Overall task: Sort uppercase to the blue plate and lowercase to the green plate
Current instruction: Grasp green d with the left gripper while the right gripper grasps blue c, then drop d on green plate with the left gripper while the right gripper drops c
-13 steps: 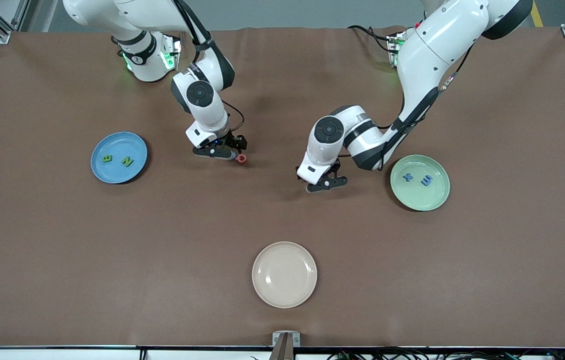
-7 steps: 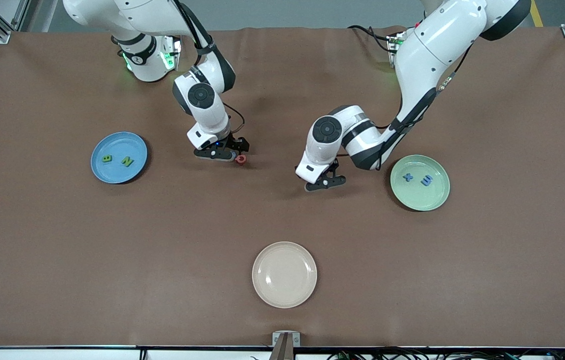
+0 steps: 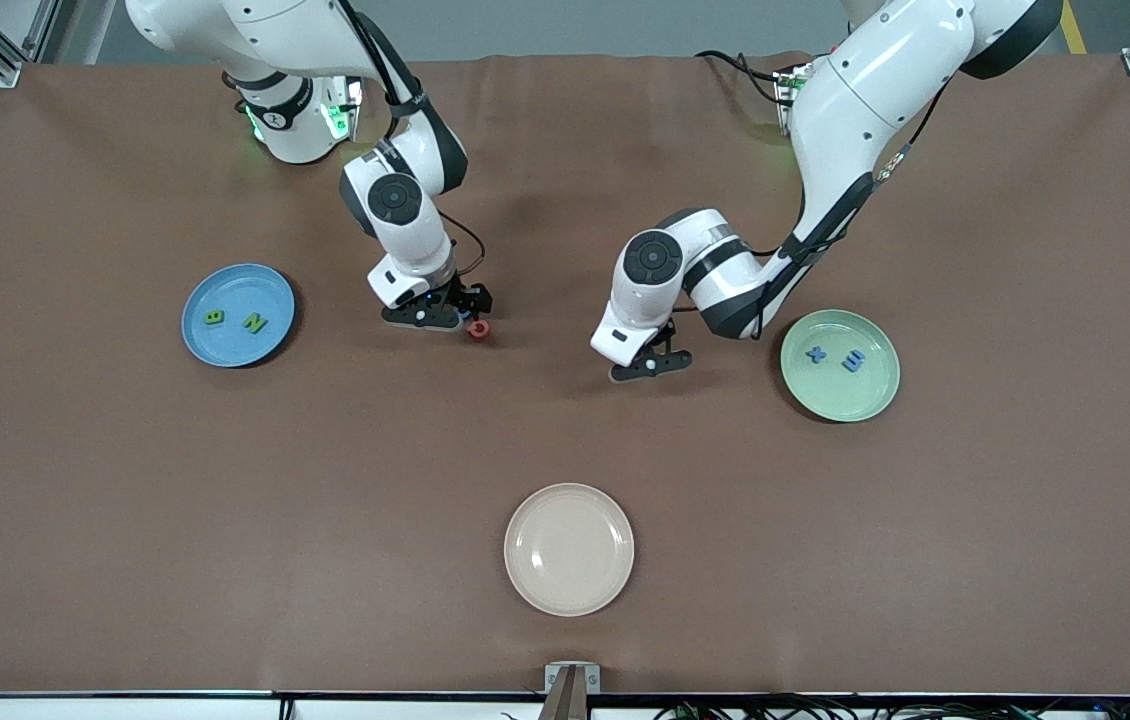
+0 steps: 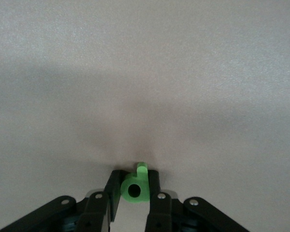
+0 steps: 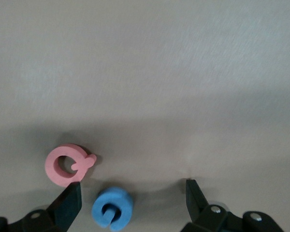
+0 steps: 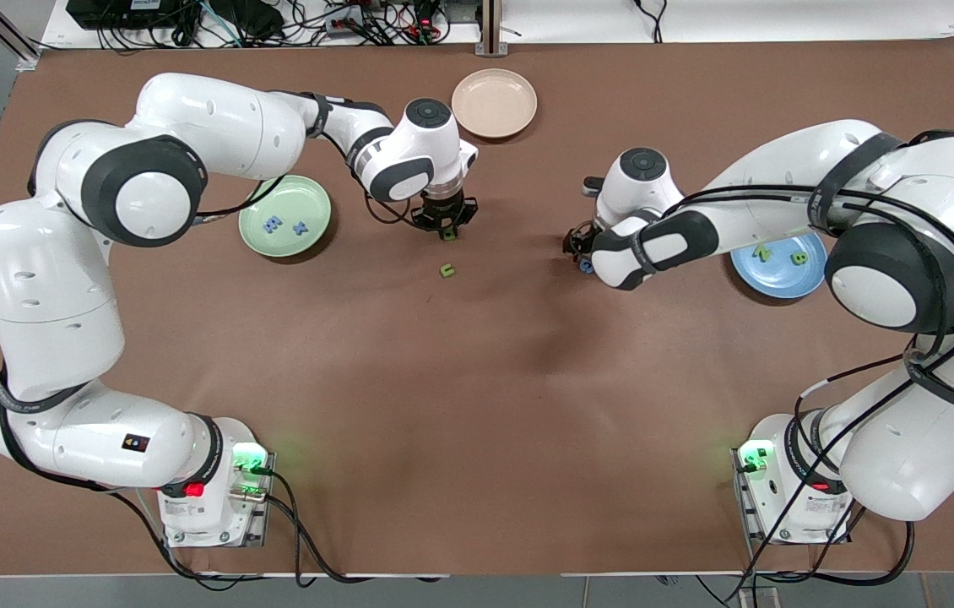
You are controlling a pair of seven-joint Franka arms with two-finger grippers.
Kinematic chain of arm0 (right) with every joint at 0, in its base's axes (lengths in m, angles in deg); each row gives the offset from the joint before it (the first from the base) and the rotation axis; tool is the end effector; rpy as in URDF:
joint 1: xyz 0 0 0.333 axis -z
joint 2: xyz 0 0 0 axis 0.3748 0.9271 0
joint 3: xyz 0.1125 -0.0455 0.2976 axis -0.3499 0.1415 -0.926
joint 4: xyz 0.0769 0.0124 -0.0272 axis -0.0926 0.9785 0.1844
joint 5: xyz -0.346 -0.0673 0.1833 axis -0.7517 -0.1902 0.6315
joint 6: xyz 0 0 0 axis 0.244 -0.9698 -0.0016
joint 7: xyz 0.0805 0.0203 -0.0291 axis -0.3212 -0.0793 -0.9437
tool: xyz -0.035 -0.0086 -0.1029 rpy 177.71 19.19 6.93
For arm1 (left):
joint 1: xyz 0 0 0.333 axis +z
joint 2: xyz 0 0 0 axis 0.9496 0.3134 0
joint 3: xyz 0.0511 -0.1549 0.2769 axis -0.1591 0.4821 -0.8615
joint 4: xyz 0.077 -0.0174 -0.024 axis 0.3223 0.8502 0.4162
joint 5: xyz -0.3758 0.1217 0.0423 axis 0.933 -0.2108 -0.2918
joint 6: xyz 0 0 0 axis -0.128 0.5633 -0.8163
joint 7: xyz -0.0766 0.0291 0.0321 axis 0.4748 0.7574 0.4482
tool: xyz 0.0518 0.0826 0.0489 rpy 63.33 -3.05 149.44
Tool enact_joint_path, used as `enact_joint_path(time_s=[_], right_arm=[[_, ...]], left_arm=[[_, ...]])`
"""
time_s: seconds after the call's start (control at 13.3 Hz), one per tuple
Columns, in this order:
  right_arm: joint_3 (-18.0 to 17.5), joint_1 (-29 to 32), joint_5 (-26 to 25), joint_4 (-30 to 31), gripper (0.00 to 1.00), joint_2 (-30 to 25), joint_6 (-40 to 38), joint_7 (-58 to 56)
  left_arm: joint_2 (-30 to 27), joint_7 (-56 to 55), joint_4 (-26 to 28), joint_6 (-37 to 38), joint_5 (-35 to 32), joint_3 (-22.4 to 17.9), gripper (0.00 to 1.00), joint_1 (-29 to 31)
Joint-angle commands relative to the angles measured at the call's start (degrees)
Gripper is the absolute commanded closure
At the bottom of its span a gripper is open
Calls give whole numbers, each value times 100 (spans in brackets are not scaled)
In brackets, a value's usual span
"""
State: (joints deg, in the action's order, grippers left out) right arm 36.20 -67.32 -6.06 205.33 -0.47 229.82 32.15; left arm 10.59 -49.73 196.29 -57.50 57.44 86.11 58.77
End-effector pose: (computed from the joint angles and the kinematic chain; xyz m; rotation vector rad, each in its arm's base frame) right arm 0.4079 0.3115 0.1698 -3.1047 0.1931 -0.0495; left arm 0.4734 -0.4303 0.1735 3.1072 0.3194 -0.0679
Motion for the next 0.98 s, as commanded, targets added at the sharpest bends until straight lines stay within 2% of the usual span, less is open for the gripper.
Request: enact_joint_path(time_s=[0.0,0.23,0.38,0.53,0.68,0.75,0.9], right_arm=[[-27,110,-30,-117,5,158,21,-100],[-44,57,6,-109,5,141,-57,49],[-53,31,6,-109,5,89,-110,120],[-62,-4,6,-109,5,79,-312,207],[-53,-196,6,-109,5,88,-304,418],[-53,-206,6,-100,5,88,-304,445],[-53,-198,6,-100,7,88,-296,445]], left_arm=[[4,-125,-10,-6,-109,-54,92,-22],[-548,-20,384,20,-100,-11,93,258],[-962,295,691,248,-83,208,93,670],[-1270,778,1104,249,-83,891,93,1713],[-1350,1270,1448,328,-83,1604,93,2804],[-1368,1577,1614,424,-109,1859,93,3287],[-1577,2026,1913,434,-126,2011,93,3799]])
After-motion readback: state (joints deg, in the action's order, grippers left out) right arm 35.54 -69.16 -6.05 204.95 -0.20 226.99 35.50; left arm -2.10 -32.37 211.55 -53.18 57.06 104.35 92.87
